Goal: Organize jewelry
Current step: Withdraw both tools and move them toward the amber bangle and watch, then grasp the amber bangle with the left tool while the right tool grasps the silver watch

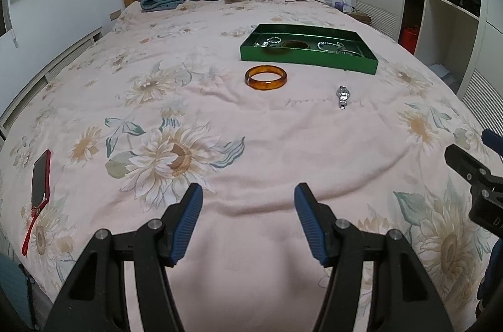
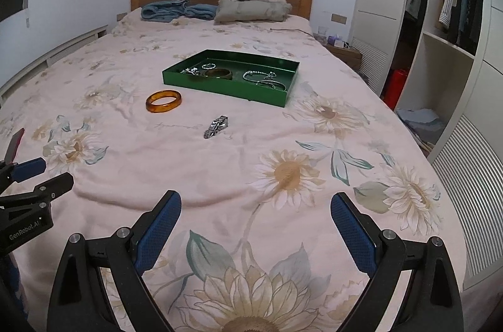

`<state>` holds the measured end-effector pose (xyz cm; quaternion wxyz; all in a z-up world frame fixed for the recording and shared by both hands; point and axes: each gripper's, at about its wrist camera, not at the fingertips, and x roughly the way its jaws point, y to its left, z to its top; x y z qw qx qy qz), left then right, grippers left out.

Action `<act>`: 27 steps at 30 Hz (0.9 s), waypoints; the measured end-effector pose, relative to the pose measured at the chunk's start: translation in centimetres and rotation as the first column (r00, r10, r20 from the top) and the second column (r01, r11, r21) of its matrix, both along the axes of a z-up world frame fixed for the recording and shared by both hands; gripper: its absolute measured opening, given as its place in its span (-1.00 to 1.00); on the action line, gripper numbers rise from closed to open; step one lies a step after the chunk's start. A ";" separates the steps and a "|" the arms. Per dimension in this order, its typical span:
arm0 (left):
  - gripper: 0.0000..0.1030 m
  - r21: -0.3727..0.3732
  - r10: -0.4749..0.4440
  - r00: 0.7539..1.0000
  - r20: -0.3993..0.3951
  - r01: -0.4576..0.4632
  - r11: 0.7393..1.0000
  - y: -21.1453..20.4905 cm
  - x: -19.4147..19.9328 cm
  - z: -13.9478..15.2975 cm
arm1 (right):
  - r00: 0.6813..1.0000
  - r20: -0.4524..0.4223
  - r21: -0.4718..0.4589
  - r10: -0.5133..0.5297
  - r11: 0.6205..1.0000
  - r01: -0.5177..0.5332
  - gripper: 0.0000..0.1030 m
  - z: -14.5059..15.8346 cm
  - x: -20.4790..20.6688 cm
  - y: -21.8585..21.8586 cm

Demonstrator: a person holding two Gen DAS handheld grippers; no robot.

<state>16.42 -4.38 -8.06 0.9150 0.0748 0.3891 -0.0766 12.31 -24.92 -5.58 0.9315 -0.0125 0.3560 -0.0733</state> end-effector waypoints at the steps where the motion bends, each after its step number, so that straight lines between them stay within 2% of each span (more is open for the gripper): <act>1: 0.14 0.000 -0.002 1.000 0.000 0.002 1.000 -0.1 0.1 0.0 | 1.000 0.000 -0.001 -0.002 1.000 0.002 0.85 -0.1 0.1 -0.1; 12: 0.14 -0.016 -0.022 1.000 -0.022 0.022 1.000 -0.5 2.1 -0.6 | 1.000 -0.012 0.017 0.010 1.000 -0.009 0.81 -0.6 1.2 -0.7; 16: 0.14 -0.045 -0.056 0.998 -0.028 0.054 0.997 -1.1 4.5 -0.6 | 0.996 -0.030 0.091 0.080 0.993 -0.077 0.63 -1.1 3.0 -1.0; 24: 0.14 -0.066 -0.124 0.992 -0.025 0.122 0.990 -3.4 10.8 -0.9 | 0.985 -0.013 0.208 0.171 0.964 -0.165 0.58 -1.9 8.0 -1.3; 27: 0.14 -0.070 -0.137 0.990 -0.028 0.135 0.988 -4.2 13.7 -1.6 | 0.977 -0.033 0.257 0.212 0.946 -0.196 0.39 -2.9 11.0 -1.4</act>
